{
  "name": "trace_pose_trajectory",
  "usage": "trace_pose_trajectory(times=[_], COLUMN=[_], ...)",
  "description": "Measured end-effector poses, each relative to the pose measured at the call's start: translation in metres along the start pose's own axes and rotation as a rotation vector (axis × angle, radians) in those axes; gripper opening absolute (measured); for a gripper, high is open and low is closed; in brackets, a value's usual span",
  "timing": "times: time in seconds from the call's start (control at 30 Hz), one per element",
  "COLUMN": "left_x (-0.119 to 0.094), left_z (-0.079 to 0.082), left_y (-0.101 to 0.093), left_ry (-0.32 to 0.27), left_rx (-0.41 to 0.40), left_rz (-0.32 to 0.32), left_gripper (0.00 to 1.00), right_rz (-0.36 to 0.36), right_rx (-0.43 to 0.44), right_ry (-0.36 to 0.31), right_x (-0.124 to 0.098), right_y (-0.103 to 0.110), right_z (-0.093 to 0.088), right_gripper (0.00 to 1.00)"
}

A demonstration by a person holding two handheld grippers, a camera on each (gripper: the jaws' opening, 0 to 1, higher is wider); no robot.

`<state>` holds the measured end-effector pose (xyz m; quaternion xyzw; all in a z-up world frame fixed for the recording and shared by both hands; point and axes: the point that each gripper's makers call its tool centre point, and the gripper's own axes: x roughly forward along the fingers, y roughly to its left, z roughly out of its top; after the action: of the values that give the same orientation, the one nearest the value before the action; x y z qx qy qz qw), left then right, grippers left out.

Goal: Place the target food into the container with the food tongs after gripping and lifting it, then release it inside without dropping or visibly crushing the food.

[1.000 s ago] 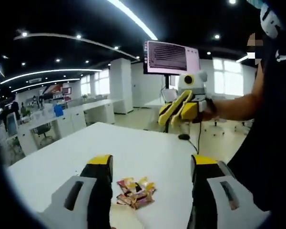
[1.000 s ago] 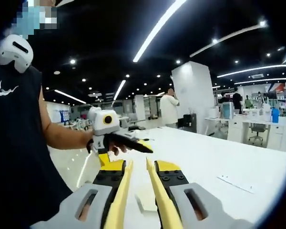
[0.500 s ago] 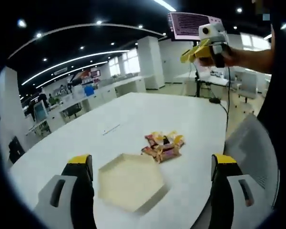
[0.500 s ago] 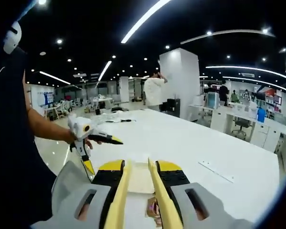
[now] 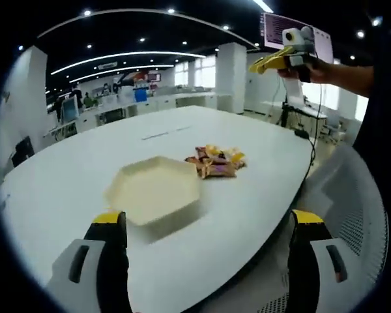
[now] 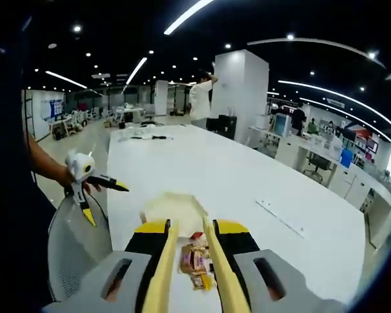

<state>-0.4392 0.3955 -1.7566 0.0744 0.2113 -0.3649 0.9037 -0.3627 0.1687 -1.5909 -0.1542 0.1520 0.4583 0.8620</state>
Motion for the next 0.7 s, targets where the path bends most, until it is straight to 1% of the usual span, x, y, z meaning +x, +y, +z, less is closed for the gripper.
trace_pose_trajectory(times=[0.03,0.07,0.1,0.13,0.17,0.23,0.3,0.37,0.4,0.47,0.5,0.53,0.6,0.63,0.67,0.7], left_x=[0.001,0.002,0.002,0.002,0.002,0.000,0.003,0.007,0.011,0.013,0.014,0.014,0.014,0.014,0.015,0.015], left_z=[0.002,0.004,0.004,0.002,0.003,0.009,0.021,0.025,0.022,0.010,0.014,0.015,0.012,0.011,0.010,0.011], left_y=[-0.001,0.001,0.003,0.005,0.004,0.006,0.006,0.005,0.003,0.005,-0.005,-0.008,-0.006,-0.005,-0.003,-0.001], left_ry=[-0.006,-0.013,-0.009,0.002,-0.004,-0.010,-0.044,-0.059,-0.051,0.021,-0.007,-0.017,-0.002,0.003,0.013,0.007], left_rx=[0.002,0.021,0.021,-0.008,-0.005,0.005,-0.010,-0.017,-0.021,0.010,0.021,0.029,0.043,0.042,0.025,0.013], left_rz=[0.003,0.015,0.021,0.021,0.017,0.021,0.016,0.008,0.000,0.025,-0.013,-0.021,-0.015,-0.015,-0.002,-0.001], left_gripper=[0.99,0.99,0.99,0.99,0.99,0.99,0.99,0.99,0.99,0.99,0.99,0.99,0.99,0.99,0.99,0.99], right_rz=[0.006,0.010,0.012,0.025,0.030,0.029,0.031,0.034,0.030,0.013,0.010,0.003,0.006,0.006,0.006,0.010], right_rx=[-0.001,-0.011,-0.020,-0.016,-0.008,-0.025,-0.040,-0.040,-0.036,-0.009,-0.005,-0.007,-0.002,-0.002,-0.006,-0.008], right_ry=[0.002,0.005,0.011,0.023,0.023,0.041,0.056,0.072,0.080,0.102,0.107,0.114,0.132,0.134,0.145,0.154], right_x=[0.001,0.002,0.003,0.004,0.005,0.006,0.009,0.011,0.012,0.015,0.017,0.018,0.022,0.023,0.025,0.026], right_y=[0.000,-0.001,-0.001,-0.001,-0.001,-0.002,-0.005,-0.008,-0.010,-0.016,-0.017,-0.019,-0.019,-0.019,-0.020,-0.020], right_z=[-0.002,-0.005,-0.007,-0.011,-0.012,-0.017,-0.022,-0.029,-0.032,-0.041,-0.044,-0.047,-0.055,-0.057,-0.062,-0.065], right_gripper=[0.25,0.25,0.25,0.25,0.26,0.26,0.25,0.25,0.25,0.24,0.24,0.24,0.24,0.24,0.24,0.24])
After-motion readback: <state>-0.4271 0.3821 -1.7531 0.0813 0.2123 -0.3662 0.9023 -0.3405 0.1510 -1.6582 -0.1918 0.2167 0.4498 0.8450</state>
